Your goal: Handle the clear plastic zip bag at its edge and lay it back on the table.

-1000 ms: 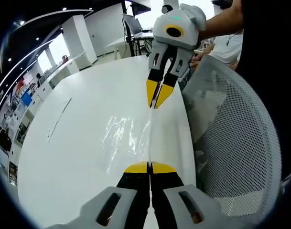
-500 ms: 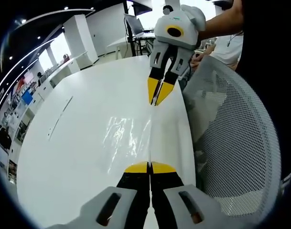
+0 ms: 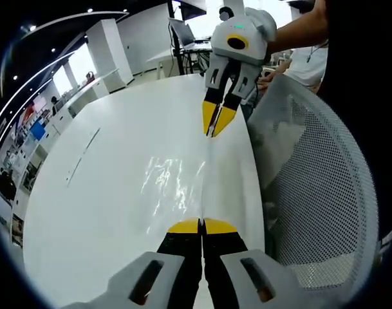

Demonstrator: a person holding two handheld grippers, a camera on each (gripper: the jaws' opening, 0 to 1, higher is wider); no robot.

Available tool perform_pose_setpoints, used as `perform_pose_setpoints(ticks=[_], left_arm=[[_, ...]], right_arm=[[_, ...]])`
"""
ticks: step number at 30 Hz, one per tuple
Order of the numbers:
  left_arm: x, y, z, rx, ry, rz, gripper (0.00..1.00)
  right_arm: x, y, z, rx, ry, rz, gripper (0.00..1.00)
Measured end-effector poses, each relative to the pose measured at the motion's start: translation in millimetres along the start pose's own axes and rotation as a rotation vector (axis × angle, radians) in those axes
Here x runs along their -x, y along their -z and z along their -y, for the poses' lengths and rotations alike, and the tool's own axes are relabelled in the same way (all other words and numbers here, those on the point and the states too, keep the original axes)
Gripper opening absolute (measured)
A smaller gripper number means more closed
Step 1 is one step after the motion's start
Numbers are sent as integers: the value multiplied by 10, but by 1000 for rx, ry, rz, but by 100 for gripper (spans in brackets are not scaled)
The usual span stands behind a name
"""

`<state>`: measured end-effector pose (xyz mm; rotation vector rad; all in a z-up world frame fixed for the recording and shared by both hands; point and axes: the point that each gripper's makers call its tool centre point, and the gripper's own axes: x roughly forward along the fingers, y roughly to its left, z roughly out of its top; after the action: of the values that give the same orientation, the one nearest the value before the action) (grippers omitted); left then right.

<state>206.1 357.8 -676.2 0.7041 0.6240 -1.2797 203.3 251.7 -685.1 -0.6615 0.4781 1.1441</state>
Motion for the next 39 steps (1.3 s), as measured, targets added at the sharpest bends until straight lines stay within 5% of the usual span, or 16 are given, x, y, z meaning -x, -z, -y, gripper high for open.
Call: perform_pose_setpoints(ticks=[39], left_arm=[[63, -3, -84, -8, -16, 2, 0]], right_arm=[[59, 30, 58, -1, 12, 5, 0]])
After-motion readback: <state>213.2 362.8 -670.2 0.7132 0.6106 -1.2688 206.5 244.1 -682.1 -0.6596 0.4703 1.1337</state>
